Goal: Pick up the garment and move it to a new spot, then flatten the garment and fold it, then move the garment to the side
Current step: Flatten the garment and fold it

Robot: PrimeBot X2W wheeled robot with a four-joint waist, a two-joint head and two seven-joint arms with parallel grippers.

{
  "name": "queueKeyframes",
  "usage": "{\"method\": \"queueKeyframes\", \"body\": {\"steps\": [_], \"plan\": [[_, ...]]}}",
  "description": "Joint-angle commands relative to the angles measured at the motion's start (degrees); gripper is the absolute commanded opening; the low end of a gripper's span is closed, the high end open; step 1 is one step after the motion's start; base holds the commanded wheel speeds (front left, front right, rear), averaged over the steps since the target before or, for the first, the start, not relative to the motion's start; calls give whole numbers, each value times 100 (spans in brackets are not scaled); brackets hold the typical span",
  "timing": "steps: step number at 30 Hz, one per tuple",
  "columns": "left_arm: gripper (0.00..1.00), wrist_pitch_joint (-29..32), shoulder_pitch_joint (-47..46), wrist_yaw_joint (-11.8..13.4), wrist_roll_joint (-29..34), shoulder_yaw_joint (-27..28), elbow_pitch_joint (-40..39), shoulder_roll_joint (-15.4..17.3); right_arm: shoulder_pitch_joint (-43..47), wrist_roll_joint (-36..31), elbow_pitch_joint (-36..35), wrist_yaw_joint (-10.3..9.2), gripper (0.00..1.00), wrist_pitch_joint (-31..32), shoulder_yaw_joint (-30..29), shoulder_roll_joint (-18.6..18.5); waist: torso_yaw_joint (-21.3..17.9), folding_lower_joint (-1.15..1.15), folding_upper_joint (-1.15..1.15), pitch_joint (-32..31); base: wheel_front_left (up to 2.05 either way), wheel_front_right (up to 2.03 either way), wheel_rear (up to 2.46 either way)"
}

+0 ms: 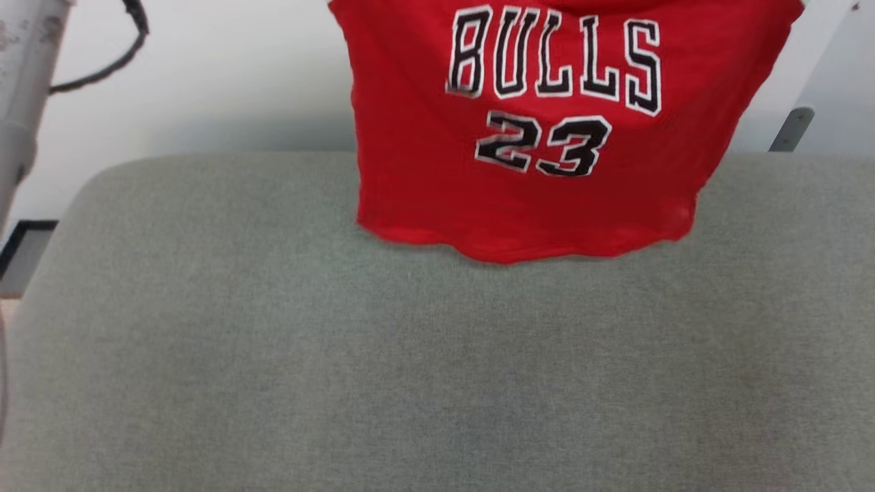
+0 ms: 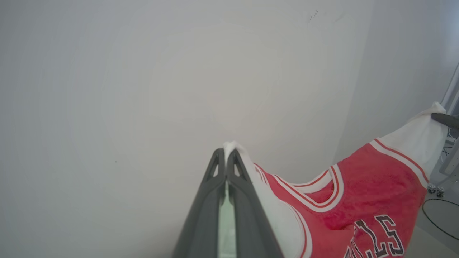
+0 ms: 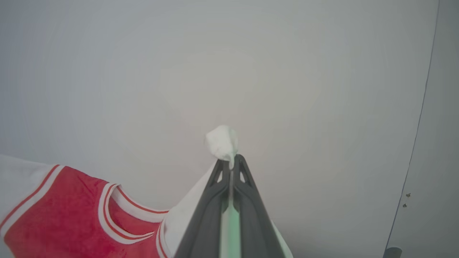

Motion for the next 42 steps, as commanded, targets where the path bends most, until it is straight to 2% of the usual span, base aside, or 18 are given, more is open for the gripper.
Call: {"method": "queueKeyframes", "body": {"steps": [1, 6, 11, 15, 19, 21, 25, 30, 36, 38, 42], "plan": [[0, -44, -90, 14, 34, 18, -19, 33, -92, -46, -28, 2, 0, -77, 32, -52, 42, 0, 0, 213, 0, 0, 0], [0, -232, -215, 41, 185, -40, 13, 19, -295, -276, 85, 2, 0, -423, 91, -111, 81, 0, 0, 795, 0, 0, 0], [0, -725, -467, 66, 412, -84, 207, -150, -722, -849, 423, 2, 0, -1168, 280, -126, 138, 0, 0, 1538, 0, 0, 0], [0, -1386, -864, 98, 745, -131, 474, -312, -1142, -1315, 764, 2, 0, -2064, 439, -58, 186, 0, 0, 2044, 0, 0, 0], [0, -2214, -1435, 144, 1035, -89, 685, -488, -1719, -1917, 1016, 2, 0, -3235, 454, -125, 296, 0, 0, 2486, 0, 0, 0], [0, -2659, -1706, 127, 1080, -12, 730, -547, -2006, -2255, 1027, 2, 0, -3507, 451, -162, 351, 0, 0, 2700, 0, 0, 0], [0, -3212, -2116, 49, 1074, 128, 665, -608, -2470, -2948, 604, 1, 0, -3609, 457, -335, 493, 0, 0, 3203, 0, 0, 0], [0, -3441, -1743, 11, 942, 316, 314, -503, -2116, -3297, 139, 1, 0, -3599, 695, -532, 668, 0, 0, 3659, 0, 0, 0], [0, -3459, -657, 4, 909, 647, -271, -392, -1283, -2985, 20, 0, 0, -3603, 918, -685, 800, 0, 0, 3674, 0, 0, 0], [0, -3458, -479, 3, 960, 636, -314, -381, -1148, -2928, -9, 0, 0, -3603, 988, -714, 817, 0, 0, 3637, 0, 0, 0], [0, -3460, 181, 1, 952, 499, -476, -440, -620, -2399, -36, -1, 0, -3603, 1196, -813, 881, 0, 0, 3389, 0, 0, 0]]}}
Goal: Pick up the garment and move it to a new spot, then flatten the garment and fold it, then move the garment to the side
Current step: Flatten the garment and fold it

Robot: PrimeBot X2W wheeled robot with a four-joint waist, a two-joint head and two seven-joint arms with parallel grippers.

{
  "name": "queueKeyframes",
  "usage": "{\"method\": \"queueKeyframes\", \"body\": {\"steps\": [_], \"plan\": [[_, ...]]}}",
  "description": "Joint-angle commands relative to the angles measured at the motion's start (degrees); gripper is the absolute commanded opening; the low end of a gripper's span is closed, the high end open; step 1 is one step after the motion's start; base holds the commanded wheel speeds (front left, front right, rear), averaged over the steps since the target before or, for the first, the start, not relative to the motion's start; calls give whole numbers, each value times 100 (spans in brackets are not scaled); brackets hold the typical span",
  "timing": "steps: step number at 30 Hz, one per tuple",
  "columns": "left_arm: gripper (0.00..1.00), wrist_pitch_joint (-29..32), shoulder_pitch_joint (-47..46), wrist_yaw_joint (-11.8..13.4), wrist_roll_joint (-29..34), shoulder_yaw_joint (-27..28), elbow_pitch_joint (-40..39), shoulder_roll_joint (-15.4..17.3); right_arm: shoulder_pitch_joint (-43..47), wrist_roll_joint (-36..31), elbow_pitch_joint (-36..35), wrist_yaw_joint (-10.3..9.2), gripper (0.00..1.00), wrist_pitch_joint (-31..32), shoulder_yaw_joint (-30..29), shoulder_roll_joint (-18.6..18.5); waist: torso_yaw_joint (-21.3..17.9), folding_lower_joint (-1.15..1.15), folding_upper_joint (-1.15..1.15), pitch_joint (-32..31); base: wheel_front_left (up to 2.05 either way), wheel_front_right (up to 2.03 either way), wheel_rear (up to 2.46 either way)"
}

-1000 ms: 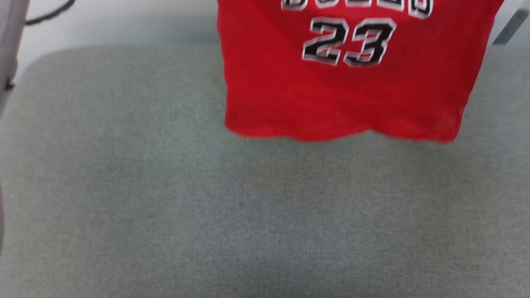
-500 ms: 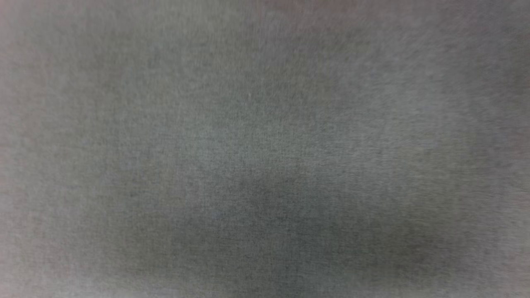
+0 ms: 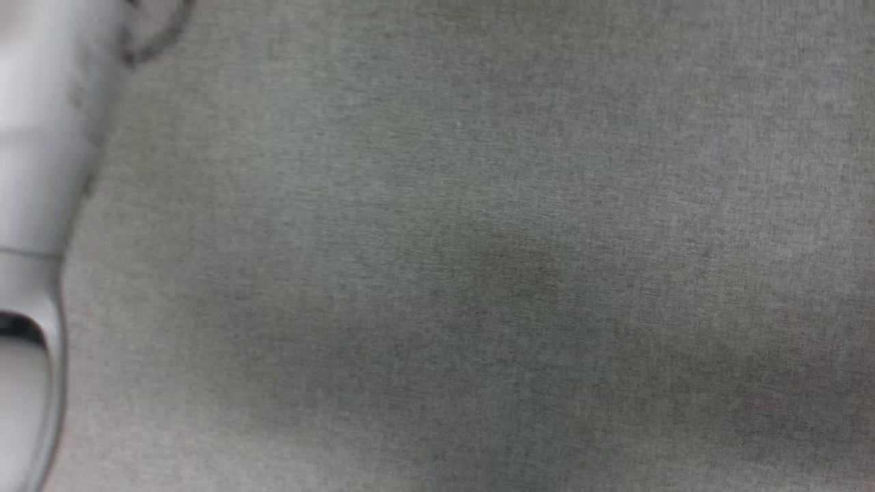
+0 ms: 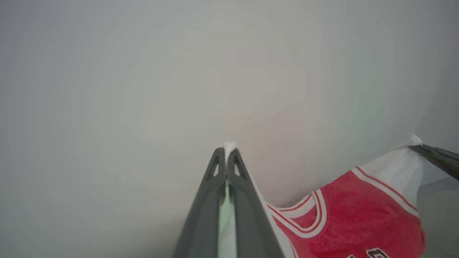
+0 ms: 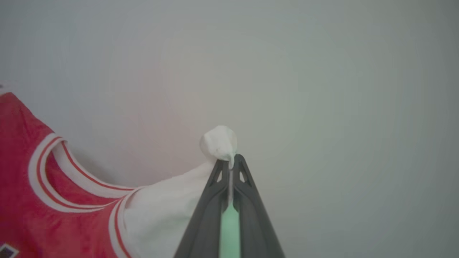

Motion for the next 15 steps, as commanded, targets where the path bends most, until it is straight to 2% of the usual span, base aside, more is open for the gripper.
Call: {"method": "queueKeyframes", "body": {"steps": [1, 6, 12, 15], "plan": [[0, -17, 74, -15, -45, -14, -41, -9, 45, 109, -52, -4, 0, -2, -20, -38, 79, 0, 0, -212, 0, 0, 0], [0, -4, 894, -14, -617, -568, -618, 276, 890, 889, -597, -4, 0, -3, 276, -363, 39, 0, 0, -706, 0, 0, 0], [0, 18, 1985, -13, -1136, -1181, -1552, 1037, 2367, 1515, -1534, -4, 0, -2, 356, -939, -85, 0, 0, -1358, 0, 0, 0], [0, 42, 2571, -11, -1285, -1408, -2002, 1534, 3170, 1698, -2014, -4, 0, -2, 382, -1247, -187, 0, 0, -1646, 0, 0, 0]]}}
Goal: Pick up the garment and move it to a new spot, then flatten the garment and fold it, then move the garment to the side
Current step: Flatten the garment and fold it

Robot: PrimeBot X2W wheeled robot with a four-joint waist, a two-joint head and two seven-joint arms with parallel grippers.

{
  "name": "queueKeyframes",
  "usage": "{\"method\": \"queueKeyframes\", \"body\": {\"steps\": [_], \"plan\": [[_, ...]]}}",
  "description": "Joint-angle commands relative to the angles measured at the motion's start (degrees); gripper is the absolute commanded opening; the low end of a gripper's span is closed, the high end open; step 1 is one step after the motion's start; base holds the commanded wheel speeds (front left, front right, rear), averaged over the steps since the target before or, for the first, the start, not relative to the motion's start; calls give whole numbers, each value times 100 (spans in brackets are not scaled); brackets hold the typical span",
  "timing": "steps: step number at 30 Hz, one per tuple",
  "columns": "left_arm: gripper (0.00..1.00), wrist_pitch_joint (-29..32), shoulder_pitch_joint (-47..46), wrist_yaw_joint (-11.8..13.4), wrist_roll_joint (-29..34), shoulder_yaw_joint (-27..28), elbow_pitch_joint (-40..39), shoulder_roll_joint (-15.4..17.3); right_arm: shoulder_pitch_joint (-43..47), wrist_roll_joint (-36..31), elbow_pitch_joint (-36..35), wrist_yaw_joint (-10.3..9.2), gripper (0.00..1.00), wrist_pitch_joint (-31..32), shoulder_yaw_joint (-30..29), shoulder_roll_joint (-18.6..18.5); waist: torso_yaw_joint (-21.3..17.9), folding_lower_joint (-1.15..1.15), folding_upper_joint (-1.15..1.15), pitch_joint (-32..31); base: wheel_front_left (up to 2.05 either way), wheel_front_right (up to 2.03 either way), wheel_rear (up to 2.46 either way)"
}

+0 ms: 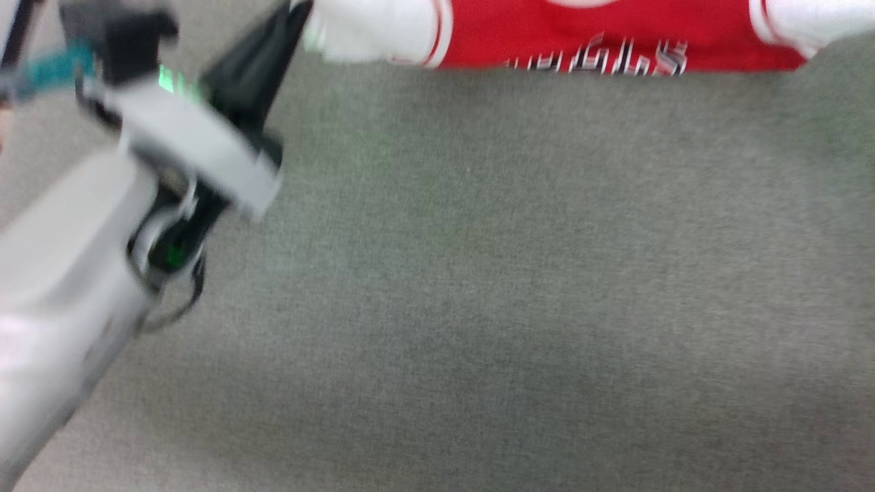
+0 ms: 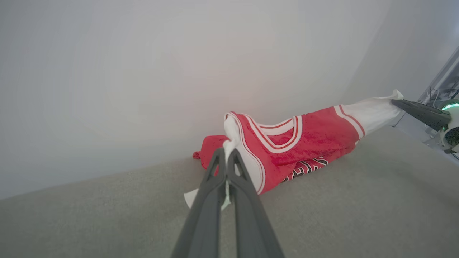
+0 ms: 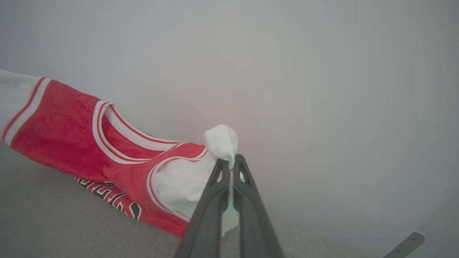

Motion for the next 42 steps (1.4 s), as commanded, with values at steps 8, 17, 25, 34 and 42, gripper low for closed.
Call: {"method": "queueKeyframes", "body": {"steps": [8, 17, 25, 34, 42], "plan": [[0, -46, 1869, 338, -203, -258, -1178, 1110, 2366, 138, -1018, -6, 0, -2, -330, -561, -424, 0, 0, -1059, 0, 0, 0], [0, -49, 3954, 1323, -212, -102, -2192, 1729, 4734, -322, -1695, -6, 0, -1, -893, -790, -507, 0, 0, -1339, 0, 0, 0], [0, -53, 5036, 1642, -283, 197, -2066, 1594, 5986, -715, -1716, -7, 0, -1, -1322, -617, -483, 0, 0, -1368, 0, 0, 0], [0, -51, 5556, 1542, -293, 526, -1868, 1276, 6297, -542, -1475, -7, 0, 66, -1211, -530, -439, 0, 0, -1357, 0, 0, 0], [0, -51, 5519, 1524, -247, 539, -1770, 1115, 6029, -54, -1473, -6, 0, 855, -722, -617, -405, 0, 0, -1328, 0, 0, 0]]}}
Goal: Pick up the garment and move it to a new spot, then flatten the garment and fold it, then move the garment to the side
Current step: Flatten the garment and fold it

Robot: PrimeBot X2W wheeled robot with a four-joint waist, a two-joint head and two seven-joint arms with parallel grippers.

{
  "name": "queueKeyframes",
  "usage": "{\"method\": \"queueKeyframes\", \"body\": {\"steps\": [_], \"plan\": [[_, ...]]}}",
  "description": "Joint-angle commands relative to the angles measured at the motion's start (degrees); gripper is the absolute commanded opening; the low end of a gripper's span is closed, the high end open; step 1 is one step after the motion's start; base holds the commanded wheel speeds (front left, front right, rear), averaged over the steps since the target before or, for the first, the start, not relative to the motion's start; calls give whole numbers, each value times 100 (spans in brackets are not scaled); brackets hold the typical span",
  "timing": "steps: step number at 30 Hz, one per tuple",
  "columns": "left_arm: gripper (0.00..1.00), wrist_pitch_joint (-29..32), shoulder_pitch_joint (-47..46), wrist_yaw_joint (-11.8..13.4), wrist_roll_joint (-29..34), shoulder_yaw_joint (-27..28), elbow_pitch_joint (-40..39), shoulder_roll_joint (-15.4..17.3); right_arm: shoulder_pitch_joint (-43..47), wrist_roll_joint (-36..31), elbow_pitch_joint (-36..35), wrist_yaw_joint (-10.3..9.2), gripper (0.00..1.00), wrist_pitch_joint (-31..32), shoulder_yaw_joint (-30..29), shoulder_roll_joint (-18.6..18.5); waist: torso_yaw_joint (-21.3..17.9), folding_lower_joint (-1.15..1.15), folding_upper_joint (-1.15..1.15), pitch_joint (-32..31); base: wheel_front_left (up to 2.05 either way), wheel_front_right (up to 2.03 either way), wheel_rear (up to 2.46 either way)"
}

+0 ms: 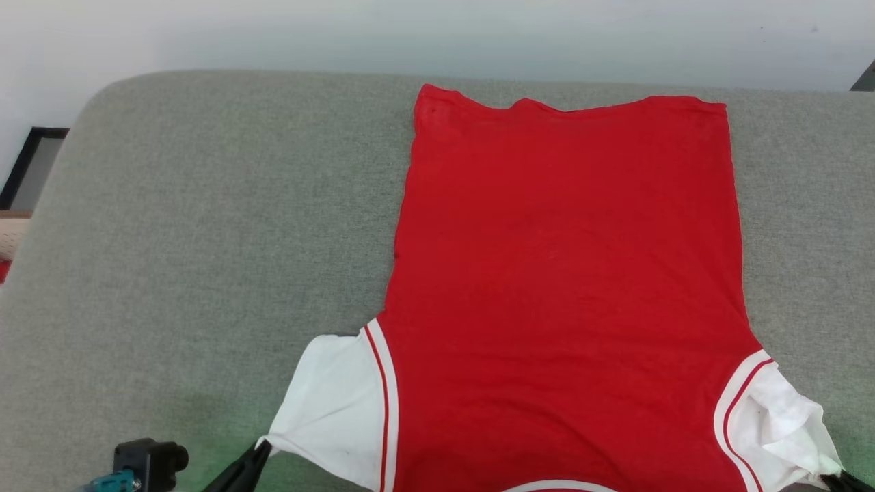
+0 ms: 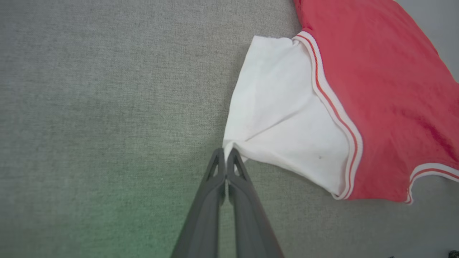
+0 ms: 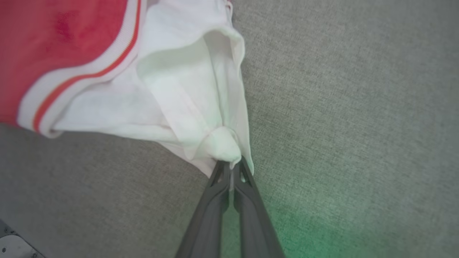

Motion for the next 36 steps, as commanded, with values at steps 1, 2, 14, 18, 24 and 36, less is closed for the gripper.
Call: {"method": "queueKeyframes", "body": {"steps": [1, 2, 14, 18, 24, 36], "plan": [[0, 14, -47, 11, 16, -3, 36, -60, -120, 135, -9, -6, 0, 301, 160, -23, 4, 0, 0, 19, 0, 0, 0], [0, 19, -56, 5, 1, -4, 40, -87, -187, 214, -31, -4, 0, 432, 201, -14, 4, 0, 0, 26, 0, 0, 0], [0, 25, -80, -35, -2, -34, 97, -241, -653, 875, -748, -6, 100, 1912, 297, -403, -45, 0, 0, -1, 0, 0, 0], [0, 20, -48, -54, 11, -24, 76, -256, -582, 1112, -1203, -6, 100, 2066, -12, -512, -39, 0, 0, -17, 0, 0, 0], [0, 19, -129, -62, 129, -50, 33, -375, -949, 1174, -1955, -6, 100, 2247, -1044, -429, 88, 0, 0, 81, 0, 0, 0], [0, 210, -786, -371, 447, -278, 241, -852, -3618, 507, -163, -6, 100, 2978, -1060, 477, 695, 0, 0, 577, 0, 0, 0]]}}
